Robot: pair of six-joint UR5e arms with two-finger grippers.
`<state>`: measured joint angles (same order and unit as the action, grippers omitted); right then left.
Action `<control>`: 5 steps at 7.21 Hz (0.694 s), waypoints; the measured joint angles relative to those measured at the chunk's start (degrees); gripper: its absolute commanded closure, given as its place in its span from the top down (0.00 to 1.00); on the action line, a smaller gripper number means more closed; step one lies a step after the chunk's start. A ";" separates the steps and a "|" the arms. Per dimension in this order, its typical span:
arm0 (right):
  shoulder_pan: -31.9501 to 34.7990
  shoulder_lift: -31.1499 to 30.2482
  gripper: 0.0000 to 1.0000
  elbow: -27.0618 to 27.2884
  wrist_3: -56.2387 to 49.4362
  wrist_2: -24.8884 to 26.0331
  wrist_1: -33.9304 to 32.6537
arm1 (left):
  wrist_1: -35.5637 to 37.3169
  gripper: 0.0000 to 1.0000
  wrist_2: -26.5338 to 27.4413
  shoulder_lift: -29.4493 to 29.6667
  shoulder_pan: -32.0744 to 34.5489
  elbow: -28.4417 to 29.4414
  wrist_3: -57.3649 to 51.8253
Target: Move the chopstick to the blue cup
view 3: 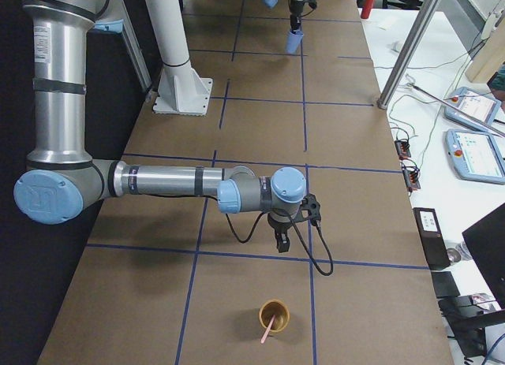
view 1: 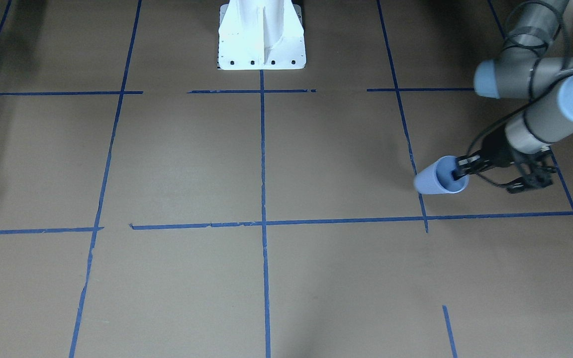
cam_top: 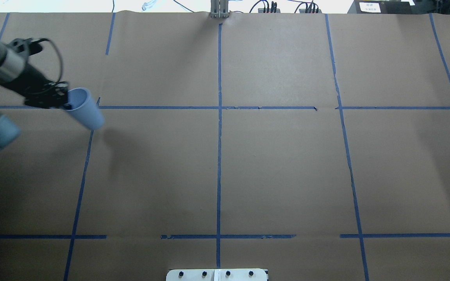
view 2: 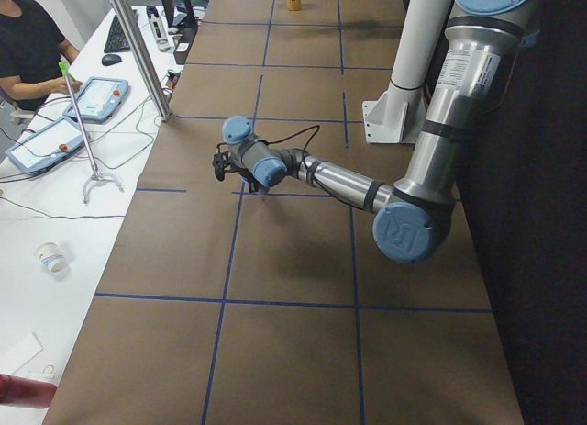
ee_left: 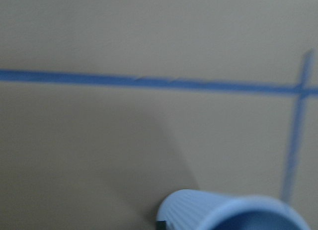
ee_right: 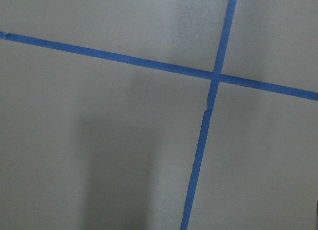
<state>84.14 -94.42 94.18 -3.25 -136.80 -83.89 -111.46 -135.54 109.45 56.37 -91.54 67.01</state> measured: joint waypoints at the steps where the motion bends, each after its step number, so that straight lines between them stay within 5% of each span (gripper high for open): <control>1: 0.00 -0.01 1.00 0.06 0.00 -0.08 0.03 | 0.32 0.00 1.67 5.40 -3.62 -0.06 8.45; 5: -0.02 0.02 1.00 0.20 -0.06 -0.13 0.04 | 7.23 0.00 19.12 20.92 -18.88 0.05 20.23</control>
<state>84.12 -94.40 94.38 -3.31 -136.93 -83.85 -104.23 -116.42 130.37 37.49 -91.49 87.23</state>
